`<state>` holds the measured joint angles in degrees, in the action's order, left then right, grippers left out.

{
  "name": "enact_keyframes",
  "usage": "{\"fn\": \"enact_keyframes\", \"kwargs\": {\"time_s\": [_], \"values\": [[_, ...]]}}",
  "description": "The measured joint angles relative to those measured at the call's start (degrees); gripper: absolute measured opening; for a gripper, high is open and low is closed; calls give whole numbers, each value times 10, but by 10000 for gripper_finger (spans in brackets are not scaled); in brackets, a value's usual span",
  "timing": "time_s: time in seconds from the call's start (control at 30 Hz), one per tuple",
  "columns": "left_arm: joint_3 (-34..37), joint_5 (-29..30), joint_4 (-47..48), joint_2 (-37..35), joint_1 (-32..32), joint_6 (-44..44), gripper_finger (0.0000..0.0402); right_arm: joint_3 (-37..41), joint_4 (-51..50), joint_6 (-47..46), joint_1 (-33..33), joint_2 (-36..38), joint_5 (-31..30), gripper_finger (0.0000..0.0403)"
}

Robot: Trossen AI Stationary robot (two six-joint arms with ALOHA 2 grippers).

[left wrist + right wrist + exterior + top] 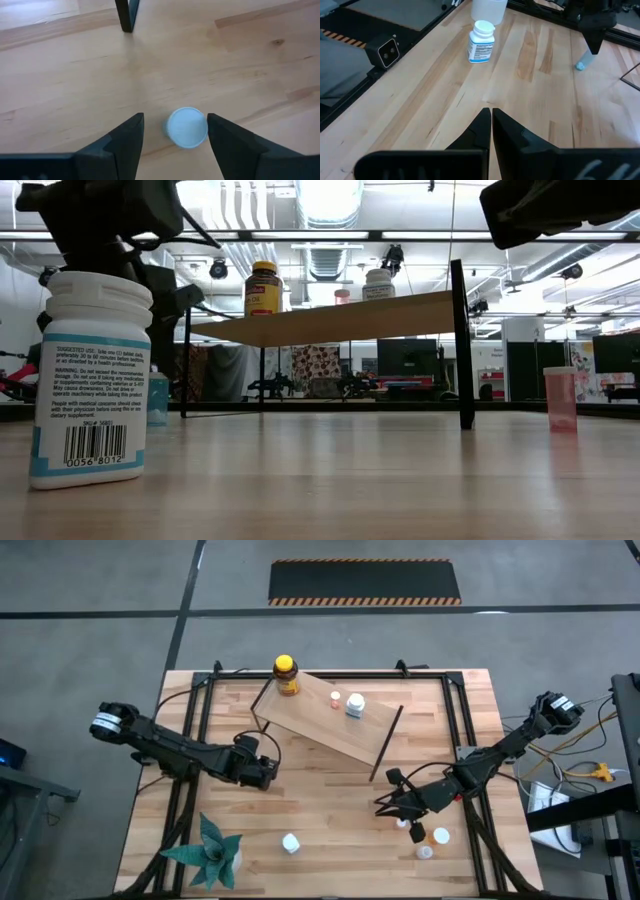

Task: Pick and place medicine bottles onto shelf by color
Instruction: Put the left blue pill bottle on the shelf

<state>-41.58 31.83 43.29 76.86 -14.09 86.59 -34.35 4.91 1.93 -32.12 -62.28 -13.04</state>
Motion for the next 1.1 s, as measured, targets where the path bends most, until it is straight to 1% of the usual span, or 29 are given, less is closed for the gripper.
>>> {"fn": "enact_keyframes", "kwargs": {"time_s": [0.13, 0.47, 0.77, 0.87, 1.1], "values": [[-1, 0, -12, 4, 0, 0, 200, 0, 0, 0, 0, 0, 0, 9], [-1, -10, -28, 43, 0, 1, 200, 0, 0, -6, 0, 0, 0, 9], [-1, -16, -30, 48, 0, 1, 199, 0, 0, -5, 0, 0, 0, 9], [-1, -16, -30, 48, 0, 1, 187, 0, 0, -5, 0, 0, 0, 9], [-1, -16, -34, 48, 0, 1, 123, 0, 0, -5, 0, -1, 0, 9]]}}
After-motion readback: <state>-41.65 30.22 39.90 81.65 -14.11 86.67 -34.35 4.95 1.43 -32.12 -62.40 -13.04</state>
